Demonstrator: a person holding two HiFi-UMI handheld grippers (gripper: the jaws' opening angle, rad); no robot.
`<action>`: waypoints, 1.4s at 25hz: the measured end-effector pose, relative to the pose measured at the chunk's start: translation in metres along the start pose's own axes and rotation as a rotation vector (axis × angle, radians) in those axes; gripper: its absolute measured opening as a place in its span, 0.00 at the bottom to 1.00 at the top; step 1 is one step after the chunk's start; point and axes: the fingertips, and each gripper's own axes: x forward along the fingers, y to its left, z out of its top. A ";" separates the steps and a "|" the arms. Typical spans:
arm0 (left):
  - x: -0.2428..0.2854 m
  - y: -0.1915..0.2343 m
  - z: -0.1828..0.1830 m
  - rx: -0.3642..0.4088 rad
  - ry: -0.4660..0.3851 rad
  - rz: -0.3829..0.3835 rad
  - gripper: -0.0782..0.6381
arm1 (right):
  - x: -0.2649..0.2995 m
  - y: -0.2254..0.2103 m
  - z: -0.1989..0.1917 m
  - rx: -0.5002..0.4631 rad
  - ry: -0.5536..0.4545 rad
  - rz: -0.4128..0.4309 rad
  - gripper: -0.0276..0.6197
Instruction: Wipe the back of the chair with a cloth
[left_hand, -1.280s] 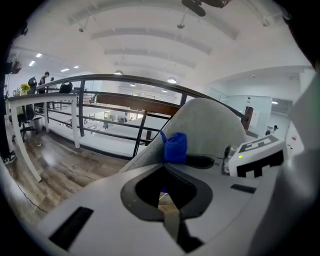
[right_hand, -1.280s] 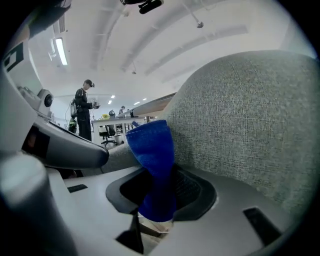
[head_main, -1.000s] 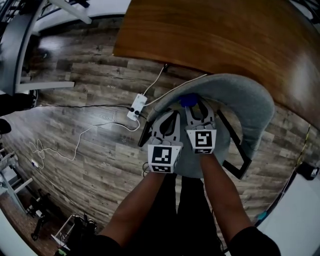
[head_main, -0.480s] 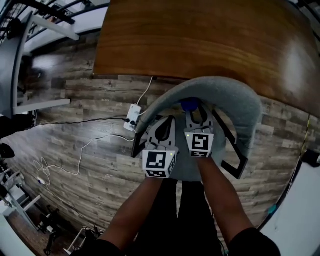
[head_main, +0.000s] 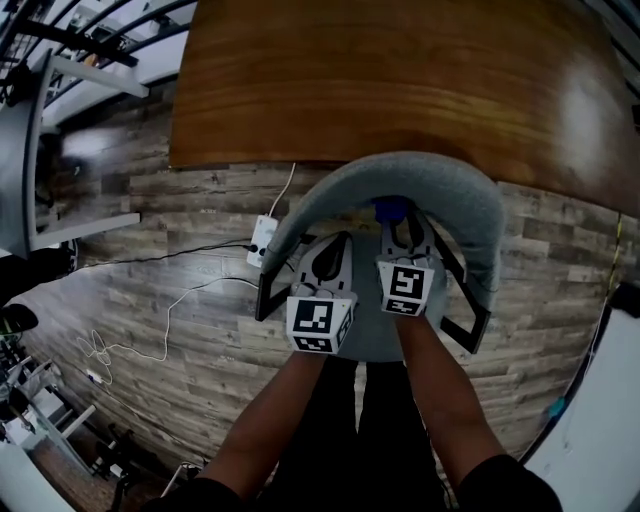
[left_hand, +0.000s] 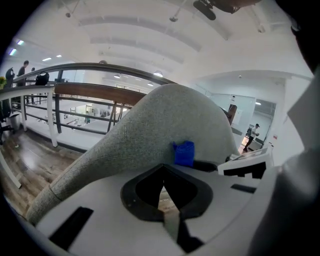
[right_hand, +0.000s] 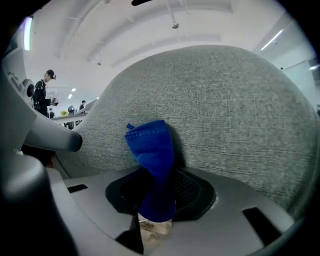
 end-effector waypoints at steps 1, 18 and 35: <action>0.002 -0.004 -0.002 0.000 0.008 -0.012 0.11 | -0.002 -0.004 -0.001 0.006 0.006 -0.014 0.22; 0.028 -0.047 -0.019 0.053 0.092 -0.121 0.11 | -0.056 -0.085 -0.031 0.096 0.050 -0.245 0.22; 0.032 -0.094 -0.001 0.128 0.088 -0.201 0.11 | -0.147 -0.128 -0.074 0.229 0.134 -0.465 0.22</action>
